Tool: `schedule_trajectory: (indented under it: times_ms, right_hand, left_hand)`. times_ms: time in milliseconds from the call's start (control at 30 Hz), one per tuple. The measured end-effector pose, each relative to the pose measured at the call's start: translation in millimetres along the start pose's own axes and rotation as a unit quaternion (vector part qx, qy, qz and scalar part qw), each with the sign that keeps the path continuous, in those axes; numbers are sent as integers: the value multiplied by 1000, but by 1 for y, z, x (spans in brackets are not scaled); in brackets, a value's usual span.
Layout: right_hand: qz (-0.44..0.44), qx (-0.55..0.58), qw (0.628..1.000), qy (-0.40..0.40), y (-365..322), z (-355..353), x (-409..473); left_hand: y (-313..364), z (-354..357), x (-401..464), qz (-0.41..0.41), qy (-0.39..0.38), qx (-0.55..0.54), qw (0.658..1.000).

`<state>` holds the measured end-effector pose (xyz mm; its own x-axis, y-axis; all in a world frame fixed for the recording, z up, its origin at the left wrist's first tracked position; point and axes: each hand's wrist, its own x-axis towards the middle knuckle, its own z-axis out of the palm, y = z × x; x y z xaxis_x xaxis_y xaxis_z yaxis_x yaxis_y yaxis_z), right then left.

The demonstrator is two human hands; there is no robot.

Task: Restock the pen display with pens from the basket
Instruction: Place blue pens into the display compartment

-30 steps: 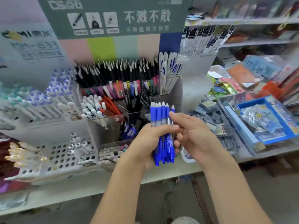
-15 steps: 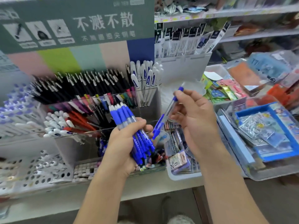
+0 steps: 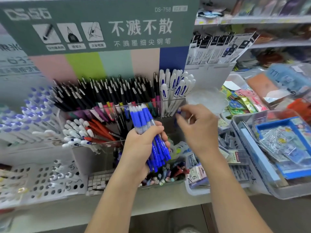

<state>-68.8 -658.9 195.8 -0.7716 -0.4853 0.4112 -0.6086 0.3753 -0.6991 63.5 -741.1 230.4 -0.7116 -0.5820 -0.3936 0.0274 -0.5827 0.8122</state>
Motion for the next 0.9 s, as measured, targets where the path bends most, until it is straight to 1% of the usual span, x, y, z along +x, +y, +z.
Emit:
schedule_trajectory:
  times_ms: [67,200,300,433,567,633,667,700,733,767,800,833,900]
  right_hand:
    - [2,-44,999,-8,4,7,-1]
    - [20,-56,998,17,5,8,0]
    - [37,-25,998,45,0,12,-1]
    - [57,-2,997,57,0,19,-4]
    - [103,71,988,91,-8,9,-8]
    - [129,113,981,89,-14,-3,-9]
    - [155,149,975,64,-18,-9,-9]
    - [192,188,963,12,-22,-16,-8]
    - [233,224,944,-66,-27,-22,-8]
    - [267,258,917,-148,-32,-26,-9]
    - [288,292,887,-213,-35,-28,-11]
    - [294,326,864,-246,-38,-27,-13]
    - [303,378,842,-240,-39,-20,-17]
  left_hand:
    - [2,-1,2,2,-8,9,1000]
    - [3,-5,2,-5,-29,28,999]
    - [4,-7,3,-10,-36,37,999]
    - [4,-7,3,-14,-40,39,998]
    - [2,-8,2,-14,-45,39,998]
    - [1,-9,3,-19,-48,35,998]
    - [0,-9,3,-22,-51,36,998]
    - [0,-10,4,-23,-54,39,997]
    - [0,-10,4,-23,-59,48,997]
    - [0,-11,4,-22,-66,59,996]
    - [-1,-11,4,-22,-76,73,994]
    - [-1,-10,3,-21,-87,85,992]
    - [-1,-10,2,-21,-98,100,990]
